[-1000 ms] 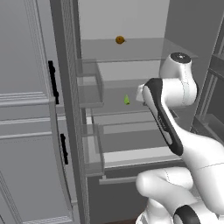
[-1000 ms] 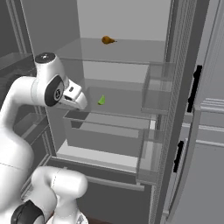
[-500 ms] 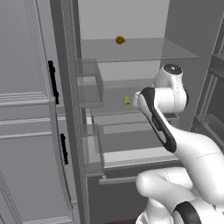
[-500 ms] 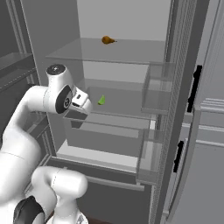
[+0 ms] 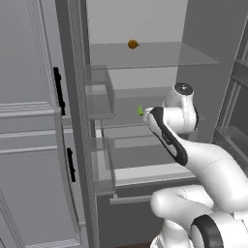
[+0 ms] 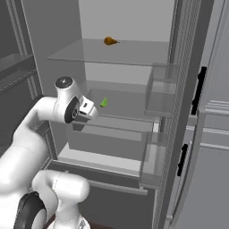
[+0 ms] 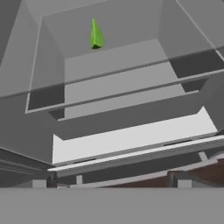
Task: Grab a lemon wedge from the fridge and one ice cube from the ice bowl, and put them in the glass of lemonade.
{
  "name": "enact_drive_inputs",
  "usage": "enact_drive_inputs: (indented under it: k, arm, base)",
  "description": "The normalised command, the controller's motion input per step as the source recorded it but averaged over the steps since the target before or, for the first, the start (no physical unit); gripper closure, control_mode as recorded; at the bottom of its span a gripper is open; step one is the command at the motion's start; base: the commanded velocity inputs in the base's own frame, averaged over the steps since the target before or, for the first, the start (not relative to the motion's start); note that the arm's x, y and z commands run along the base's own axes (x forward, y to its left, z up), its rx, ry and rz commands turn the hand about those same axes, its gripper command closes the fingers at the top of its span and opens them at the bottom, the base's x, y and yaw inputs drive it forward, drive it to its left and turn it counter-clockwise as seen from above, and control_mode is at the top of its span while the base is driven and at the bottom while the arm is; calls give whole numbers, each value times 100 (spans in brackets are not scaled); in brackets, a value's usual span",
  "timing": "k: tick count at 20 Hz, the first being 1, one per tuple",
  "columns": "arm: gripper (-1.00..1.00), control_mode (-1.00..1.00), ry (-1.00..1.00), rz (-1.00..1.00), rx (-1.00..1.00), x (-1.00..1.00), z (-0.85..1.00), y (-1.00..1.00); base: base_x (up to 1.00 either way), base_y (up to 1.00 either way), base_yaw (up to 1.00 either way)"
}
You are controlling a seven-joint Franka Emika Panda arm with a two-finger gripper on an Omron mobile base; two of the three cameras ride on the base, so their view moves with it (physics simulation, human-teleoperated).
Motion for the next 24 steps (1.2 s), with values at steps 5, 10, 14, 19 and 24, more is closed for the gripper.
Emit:
enact_drive_inputs:
  k: [5, 10, 14, 19, 24]
  arm:
    - [-100, -100, 3, 0, 0, 91, 4, 7]
    - [-100, -100, 3, 1, 0, 90, 0, 0]
    - [-100, -100, 5, 3, 0, 78, 0, 0]
    - [-100, -100, 9, 4, -1, 31, -12, 0]
    - [-100, -100, 4, 0, -3, 22, -23, 0]
  base:
    - [0, 0, 0]
    - [0, 0, 0]
    - [0, 0, 0]
    - [0, 0, 0]
    - [0, 0, 0]
